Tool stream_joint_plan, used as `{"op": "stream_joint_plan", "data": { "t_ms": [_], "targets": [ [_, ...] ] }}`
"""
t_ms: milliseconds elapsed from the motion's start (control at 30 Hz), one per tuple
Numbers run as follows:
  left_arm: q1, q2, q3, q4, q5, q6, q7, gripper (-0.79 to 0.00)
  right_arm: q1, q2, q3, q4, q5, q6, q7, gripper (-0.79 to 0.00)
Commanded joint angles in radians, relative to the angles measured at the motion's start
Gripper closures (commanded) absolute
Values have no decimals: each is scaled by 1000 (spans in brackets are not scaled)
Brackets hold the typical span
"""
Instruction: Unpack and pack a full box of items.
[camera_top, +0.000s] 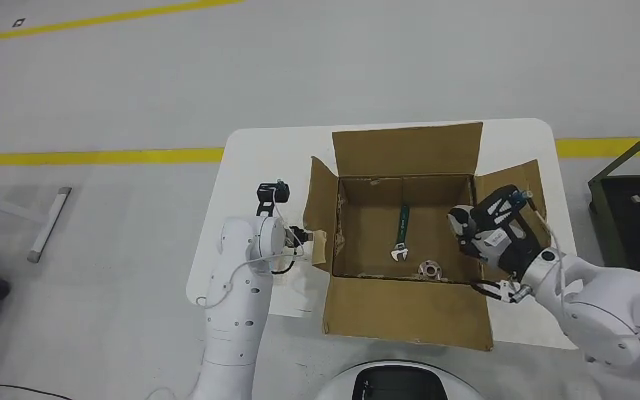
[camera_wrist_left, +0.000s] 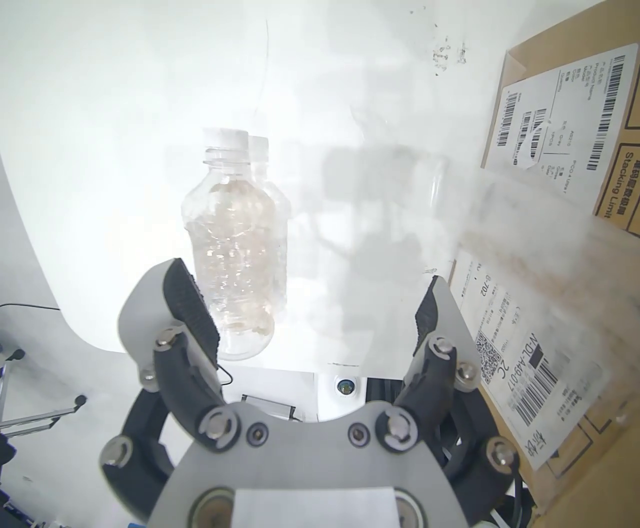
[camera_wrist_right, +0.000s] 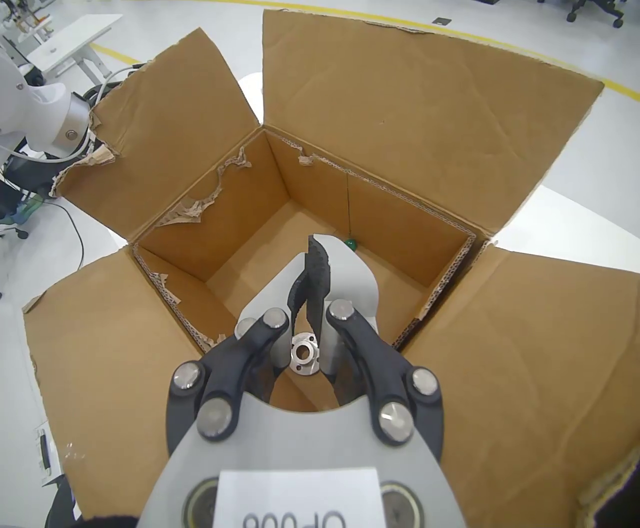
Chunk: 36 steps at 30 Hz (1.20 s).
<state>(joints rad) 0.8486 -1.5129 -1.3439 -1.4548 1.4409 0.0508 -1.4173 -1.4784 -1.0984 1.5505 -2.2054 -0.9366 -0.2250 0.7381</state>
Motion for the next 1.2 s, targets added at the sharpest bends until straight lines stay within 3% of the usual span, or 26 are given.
{"op": "stream_joint_plan", "data": {
  "t_ms": [0,133,300,467,1167],
  "targets": [
    [0,0,0,0,0,0,0,-785,21,1,-30,7,-105,32,27,0],
    [0,0,0,0,0,0,0,-785,101,-13,-156,35,-236,201,70,0],
    [0,0,0,0,0,0,0,-785,245,-40,-327,137,-370,410,220,0],
    [0,0,0,0,0,0,0,-785,346,-73,-438,223,-378,558,250,0],
    [0,0,0,0,0,0,0,-785,344,-74,-441,233,-376,561,245,0]
  ]
}}
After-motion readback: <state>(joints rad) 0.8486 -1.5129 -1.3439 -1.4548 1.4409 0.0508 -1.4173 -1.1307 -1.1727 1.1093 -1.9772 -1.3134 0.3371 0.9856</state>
